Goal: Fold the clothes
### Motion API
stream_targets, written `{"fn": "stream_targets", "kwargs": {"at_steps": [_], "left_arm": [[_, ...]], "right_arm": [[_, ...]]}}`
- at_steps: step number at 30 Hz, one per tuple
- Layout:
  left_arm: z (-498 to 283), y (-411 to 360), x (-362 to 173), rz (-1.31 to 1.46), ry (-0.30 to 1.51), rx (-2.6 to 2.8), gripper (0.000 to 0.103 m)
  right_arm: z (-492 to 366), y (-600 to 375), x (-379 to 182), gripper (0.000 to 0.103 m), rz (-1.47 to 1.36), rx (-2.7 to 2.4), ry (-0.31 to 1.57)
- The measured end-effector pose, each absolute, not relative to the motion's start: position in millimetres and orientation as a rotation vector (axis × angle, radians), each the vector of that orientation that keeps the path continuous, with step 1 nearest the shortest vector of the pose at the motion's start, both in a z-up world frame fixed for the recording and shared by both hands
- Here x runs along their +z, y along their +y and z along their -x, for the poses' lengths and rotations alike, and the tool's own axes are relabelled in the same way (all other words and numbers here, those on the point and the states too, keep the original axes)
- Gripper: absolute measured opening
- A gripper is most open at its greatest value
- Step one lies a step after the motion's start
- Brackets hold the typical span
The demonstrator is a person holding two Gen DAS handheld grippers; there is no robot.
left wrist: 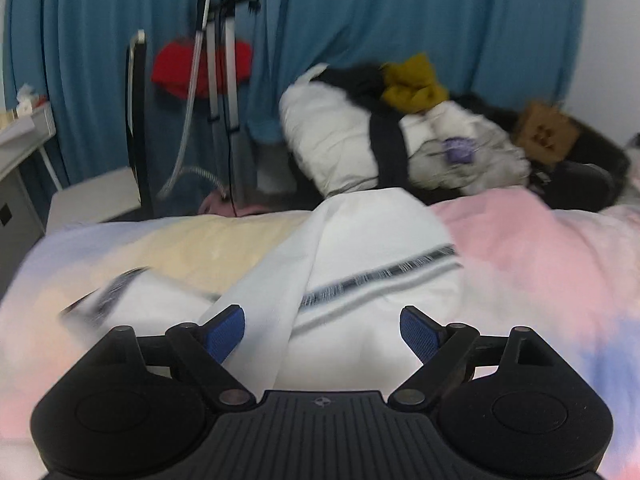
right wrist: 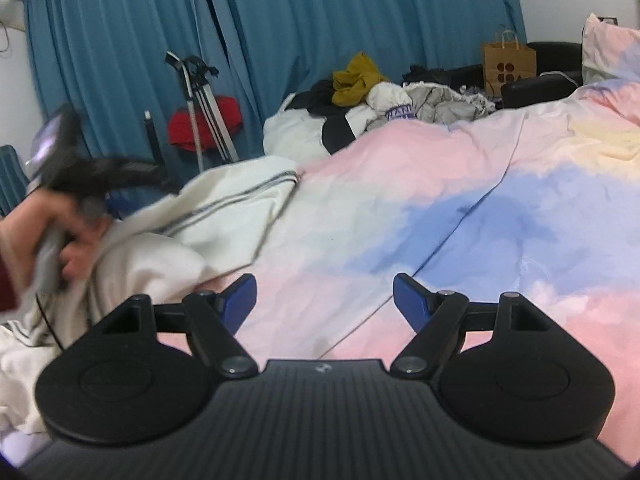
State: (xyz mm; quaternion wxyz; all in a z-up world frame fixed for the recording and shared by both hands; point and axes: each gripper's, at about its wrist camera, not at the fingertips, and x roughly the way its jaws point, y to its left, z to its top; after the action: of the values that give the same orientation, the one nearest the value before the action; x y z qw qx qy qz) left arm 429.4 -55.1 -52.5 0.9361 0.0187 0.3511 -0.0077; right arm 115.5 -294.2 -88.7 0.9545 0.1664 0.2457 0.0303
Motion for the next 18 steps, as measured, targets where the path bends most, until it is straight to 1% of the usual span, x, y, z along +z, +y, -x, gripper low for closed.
{"fn": "stream_targets", "kwargs": {"at_steps": [1,2,4,5,6,7,8,13,18], "left_arm": [[-452.0,-61.8,-59.9,-0.045,0.74,0.004,0.084],[-474.6,-68.4,-67.2,-0.053,0.763,0.023,0.079],[-502.4,-68.7,-78.7,-0.063,0.788,0.047,0.064],[-514.0,-68.4,-82.9,-0.063,0.8,0.05,0.05],[-520.1,-67.3,-85.6,-0.053,0.808,0.04,0.033],[-522.9,-66.7,-86.6,-0.042,0.812,0.025,0.022],[-521.0,-67.9,-85.5,-0.043,0.808,0.015,0.004],[-481.1,-93.8,-52.3,-0.126,0.686,-0.077,0.003],[-388.0,-121.8,-3.5,-0.183,0.551,-0.251,0.003]], "right_arm": [[-121.2,-295.5,-93.9,0.077,-0.341,0.063,0.507],[-126.9,-296.9,-99.1,0.077,-0.344,0.065,0.515],[-137.7,-298.9,-109.4,0.077,-0.349,0.067,0.53],[-142.6,-299.3,-114.4,0.077,-0.351,0.067,0.536],[-147.5,-299.7,-119.4,0.077,-0.353,0.066,0.541],[-152.2,-300.8,-123.9,0.077,-0.358,0.067,0.545],[-156.9,-302.3,-128.0,0.077,-0.365,0.067,0.548],[-165.0,-311.0,-133.6,0.075,-0.416,0.049,0.545],[-151.1,-320.3,-121.3,0.075,-0.463,0.048,0.481]]}}
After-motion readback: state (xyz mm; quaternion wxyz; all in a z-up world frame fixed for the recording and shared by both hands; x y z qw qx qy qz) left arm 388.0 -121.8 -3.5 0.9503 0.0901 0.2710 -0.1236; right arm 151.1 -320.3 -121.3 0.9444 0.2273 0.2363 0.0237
